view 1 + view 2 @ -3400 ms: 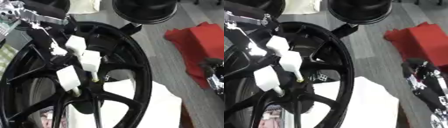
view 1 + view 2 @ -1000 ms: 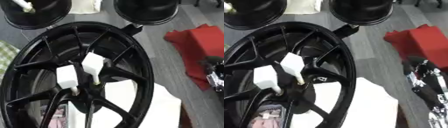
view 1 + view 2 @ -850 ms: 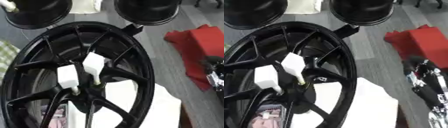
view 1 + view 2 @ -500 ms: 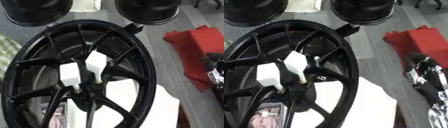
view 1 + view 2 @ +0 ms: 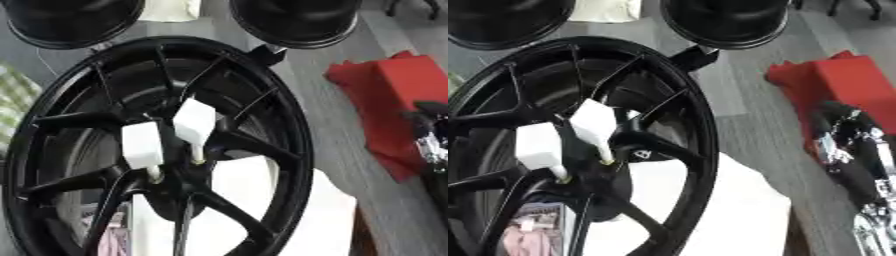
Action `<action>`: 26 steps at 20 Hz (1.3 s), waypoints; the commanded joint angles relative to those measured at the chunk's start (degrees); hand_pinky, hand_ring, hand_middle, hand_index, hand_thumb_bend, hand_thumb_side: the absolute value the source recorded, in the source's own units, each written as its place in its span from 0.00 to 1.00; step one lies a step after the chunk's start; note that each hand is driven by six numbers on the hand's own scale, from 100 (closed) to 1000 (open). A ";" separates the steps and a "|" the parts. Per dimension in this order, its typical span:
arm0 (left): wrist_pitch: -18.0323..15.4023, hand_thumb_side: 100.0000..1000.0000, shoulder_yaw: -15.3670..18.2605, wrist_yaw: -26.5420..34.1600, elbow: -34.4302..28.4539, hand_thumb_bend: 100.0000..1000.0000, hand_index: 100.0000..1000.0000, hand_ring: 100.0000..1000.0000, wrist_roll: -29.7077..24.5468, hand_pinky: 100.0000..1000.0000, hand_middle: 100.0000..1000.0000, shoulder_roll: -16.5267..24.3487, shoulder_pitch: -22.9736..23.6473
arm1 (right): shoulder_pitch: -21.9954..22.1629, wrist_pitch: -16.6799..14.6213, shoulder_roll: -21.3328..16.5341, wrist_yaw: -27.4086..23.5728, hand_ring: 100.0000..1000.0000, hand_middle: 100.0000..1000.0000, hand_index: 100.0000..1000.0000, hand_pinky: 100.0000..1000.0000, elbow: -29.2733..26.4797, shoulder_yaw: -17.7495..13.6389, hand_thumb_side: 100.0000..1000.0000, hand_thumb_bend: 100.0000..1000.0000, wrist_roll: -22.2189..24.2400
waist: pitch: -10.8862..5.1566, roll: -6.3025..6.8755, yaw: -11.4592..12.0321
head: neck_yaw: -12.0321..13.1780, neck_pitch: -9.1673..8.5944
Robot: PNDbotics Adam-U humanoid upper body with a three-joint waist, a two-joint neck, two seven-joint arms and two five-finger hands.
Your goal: Pull the pin out of the wheel hub.
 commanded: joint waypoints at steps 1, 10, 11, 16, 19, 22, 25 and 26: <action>0.45 0.05 1.01 -2.59 -1.99 0.00 0.41 0.55 1.37 0.66 0.36 -1.28 1.54 | -0.58 0.09 -0.31 -0.37 0.74 0.52 0.71 0.98 -1.38 -0.64 0.29 0.17 -0.12 | -0.64 0.03 -0.12 | 0.45 -0.88; 2.47 0.82 1.70 -9.71 -2.60 0.24 0.97 0.86 0.12 0.86 0.83 -6.60 6.08 | -0.90 0.06 0.23 -0.32 0.73 0.52 0.71 0.98 -1.38 -0.74 0.30 0.17 -0.09 | -0.04 -0.35 -0.39 | 0.83 -1.48; 2.51 0.83 1.77 -9.81 -2.77 0.23 0.96 0.86 0.31 0.86 0.83 -6.76 6.16 | -0.92 0.05 0.24 -0.32 0.73 0.52 0.71 0.98 -1.38 -0.74 0.30 0.17 -0.10 | -0.03 -0.36 -0.37 | 0.87 -1.43; 5.09 0.84 3.23 -7.07 -4.94 0.00 0.82 0.77 5.65 0.80 0.70 -8.21 5.76 | -0.93 0.02 0.17 -0.37 0.73 0.52 0.71 0.98 -1.38 -0.74 0.30 0.17 -0.10 | -0.08 -0.39 -0.20 | 1.02 -0.78; 7.30 0.74 3.85 2.79 -9.22 0.00 0.74 0.69 15.71 0.75 0.58 -10.71 5.41 | -0.99 -0.04 0.10 -0.44 0.73 0.52 0.71 0.98 -1.38 -0.75 0.30 0.17 -0.10 | -0.08 -0.40 -0.13 | 1.25 -0.20; 7.31 0.69 3.53 11.56 -15.09 0.00 0.68 0.63 26.13 0.72 0.52 -13.71 5.20 | -1.12 -0.01 0.10 -0.54 0.73 0.52 0.71 0.98 -1.38 -0.69 0.29 0.17 -0.03 | -0.05 -0.40 -0.12 | 1.64 0.10; 6.95 0.68 2.87 16.99 -20.27 0.00 0.66 0.61 32.35 0.71 0.50 -17.36 5.00 | -1.23 0.03 0.14 -0.64 0.73 0.52 0.70 0.98 -1.38 -0.68 0.29 0.17 0.00 | -0.01 -0.45 -0.11 | 2.02 0.20; 6.69 0.68 2.72 18.09 -21.30 0.00 0.65 0.61 33.58 0.71 0.49 -18.67 4.84 | -1.27 0.03 0.16 -0.68 0.73 0.52 0.70 0.98 -1.38 -0.68 0.29 0.17 0.02 | 0.00 -0.49 -0.12 | 2.15 0.22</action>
